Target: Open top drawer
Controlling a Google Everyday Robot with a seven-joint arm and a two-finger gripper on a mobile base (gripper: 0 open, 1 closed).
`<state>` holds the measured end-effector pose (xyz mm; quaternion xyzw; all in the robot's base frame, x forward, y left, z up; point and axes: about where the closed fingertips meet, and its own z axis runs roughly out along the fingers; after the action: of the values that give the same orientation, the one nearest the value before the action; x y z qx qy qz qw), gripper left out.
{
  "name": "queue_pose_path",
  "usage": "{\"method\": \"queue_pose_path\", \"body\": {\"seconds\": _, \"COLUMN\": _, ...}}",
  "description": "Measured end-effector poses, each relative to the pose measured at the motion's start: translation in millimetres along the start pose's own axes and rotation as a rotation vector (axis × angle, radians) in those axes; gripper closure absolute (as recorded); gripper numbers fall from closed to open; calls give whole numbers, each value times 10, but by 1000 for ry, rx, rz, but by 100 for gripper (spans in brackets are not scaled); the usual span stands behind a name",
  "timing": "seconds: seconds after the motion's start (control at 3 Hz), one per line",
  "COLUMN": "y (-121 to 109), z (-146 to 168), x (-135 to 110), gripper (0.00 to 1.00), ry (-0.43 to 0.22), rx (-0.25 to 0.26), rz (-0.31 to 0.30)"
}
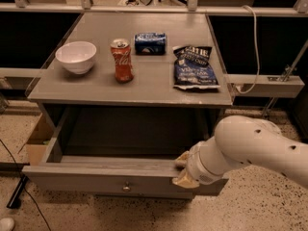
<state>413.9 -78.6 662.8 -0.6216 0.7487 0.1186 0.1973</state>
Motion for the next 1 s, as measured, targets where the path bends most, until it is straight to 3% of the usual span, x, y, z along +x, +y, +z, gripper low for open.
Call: {"method": "queue_pose_path", "body": {"seconds": 1.0, "y": 77, "z": -40, "x": 8, "gripper": 100, "ry": -39, "rx": 15, "rz": -18}}
